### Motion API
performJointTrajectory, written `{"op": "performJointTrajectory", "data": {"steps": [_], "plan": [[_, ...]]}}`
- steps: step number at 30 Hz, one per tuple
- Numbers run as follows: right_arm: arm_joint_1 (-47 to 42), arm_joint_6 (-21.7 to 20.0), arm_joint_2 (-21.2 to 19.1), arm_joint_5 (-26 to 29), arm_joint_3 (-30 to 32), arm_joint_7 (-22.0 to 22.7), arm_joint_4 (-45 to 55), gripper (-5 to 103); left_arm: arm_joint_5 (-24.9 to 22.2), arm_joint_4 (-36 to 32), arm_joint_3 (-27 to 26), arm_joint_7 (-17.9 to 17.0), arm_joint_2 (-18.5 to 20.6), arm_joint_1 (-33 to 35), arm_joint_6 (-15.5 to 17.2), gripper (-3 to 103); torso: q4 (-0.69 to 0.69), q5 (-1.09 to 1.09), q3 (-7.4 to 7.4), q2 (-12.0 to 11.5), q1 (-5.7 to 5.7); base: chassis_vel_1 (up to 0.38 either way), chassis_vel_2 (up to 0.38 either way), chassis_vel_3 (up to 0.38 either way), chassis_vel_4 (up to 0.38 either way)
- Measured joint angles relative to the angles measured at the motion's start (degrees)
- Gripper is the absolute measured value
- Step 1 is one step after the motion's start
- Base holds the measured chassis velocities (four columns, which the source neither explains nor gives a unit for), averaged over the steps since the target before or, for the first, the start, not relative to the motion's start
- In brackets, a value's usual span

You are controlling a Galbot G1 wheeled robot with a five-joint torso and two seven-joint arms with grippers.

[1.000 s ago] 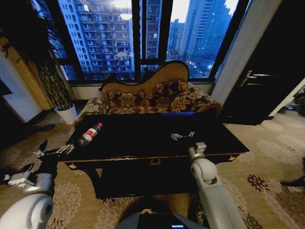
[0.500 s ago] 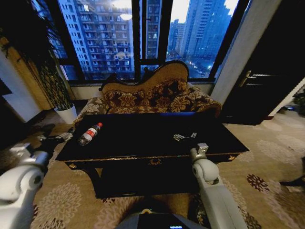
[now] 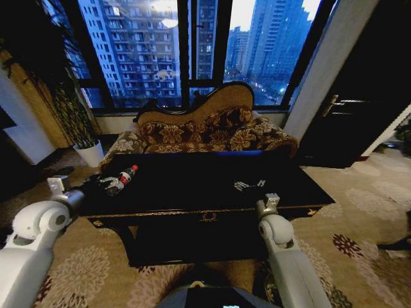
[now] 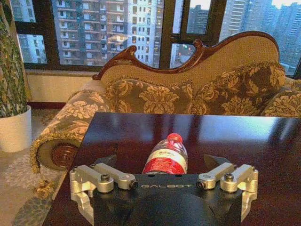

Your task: Move to the front of the table and place the trash on the table into the trash bin.

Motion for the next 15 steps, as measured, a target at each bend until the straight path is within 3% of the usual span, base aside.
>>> {"op": "performJointTrajectory", "data": {"steps": [15], "plan": [[0.05, 0.92, 0.62, -1.31, -0.49, 0.0, -1.74, 100, 0.78, 3.38, 0.82, 0.75, -0.98, -0.58, -0.12, 100, 0.0, -0.01, 0.0, 0.0, -0.01, 0.0, 0.0, 0.0, 0.0]]}}
